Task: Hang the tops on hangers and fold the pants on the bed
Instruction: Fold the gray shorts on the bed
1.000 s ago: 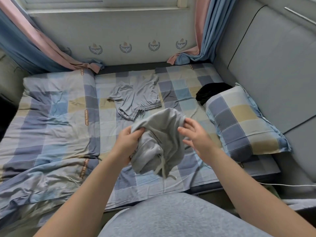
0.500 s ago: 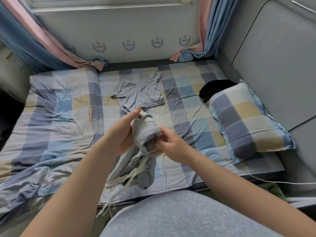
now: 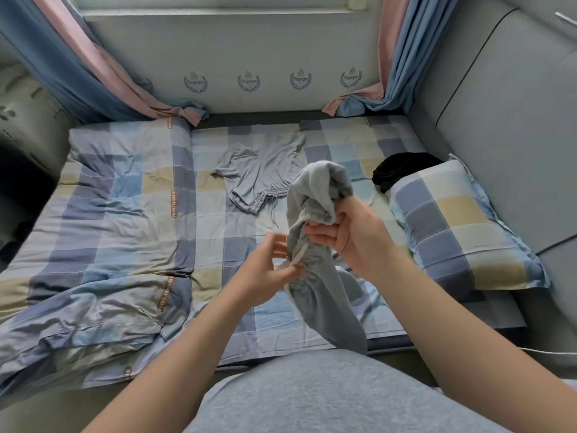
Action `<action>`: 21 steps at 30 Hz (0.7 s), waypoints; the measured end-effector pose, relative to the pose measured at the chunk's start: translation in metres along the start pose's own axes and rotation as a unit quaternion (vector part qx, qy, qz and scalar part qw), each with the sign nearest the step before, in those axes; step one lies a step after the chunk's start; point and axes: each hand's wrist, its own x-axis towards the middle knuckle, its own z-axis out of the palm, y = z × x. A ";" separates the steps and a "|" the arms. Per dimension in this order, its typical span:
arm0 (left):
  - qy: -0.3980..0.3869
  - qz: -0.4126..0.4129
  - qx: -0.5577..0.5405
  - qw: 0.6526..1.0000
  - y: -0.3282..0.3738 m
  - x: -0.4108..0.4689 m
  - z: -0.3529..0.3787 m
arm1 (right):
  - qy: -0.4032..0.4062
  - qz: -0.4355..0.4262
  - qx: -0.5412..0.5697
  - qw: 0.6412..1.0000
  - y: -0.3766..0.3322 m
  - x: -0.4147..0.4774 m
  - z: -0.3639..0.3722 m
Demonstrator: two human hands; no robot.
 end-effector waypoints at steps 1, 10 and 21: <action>-0.005 -0.010 0.037 0.999 -0.003 0.003 0.003 | -0.002 -0.005 0.026 1.000 -0.005 -0.001 -0.002; 0.017 0.001 0.118 0.993 -0.001 0.014 -0.003 | 0.184 0.032 0.172 0.967 -0.005 -0.006 -0.045; 0.101 0.039 0.060 0.992 0.004 0.017 -0.007 | 0.411 0.097 -0.125 0.898 0.052 -0.011 -0.101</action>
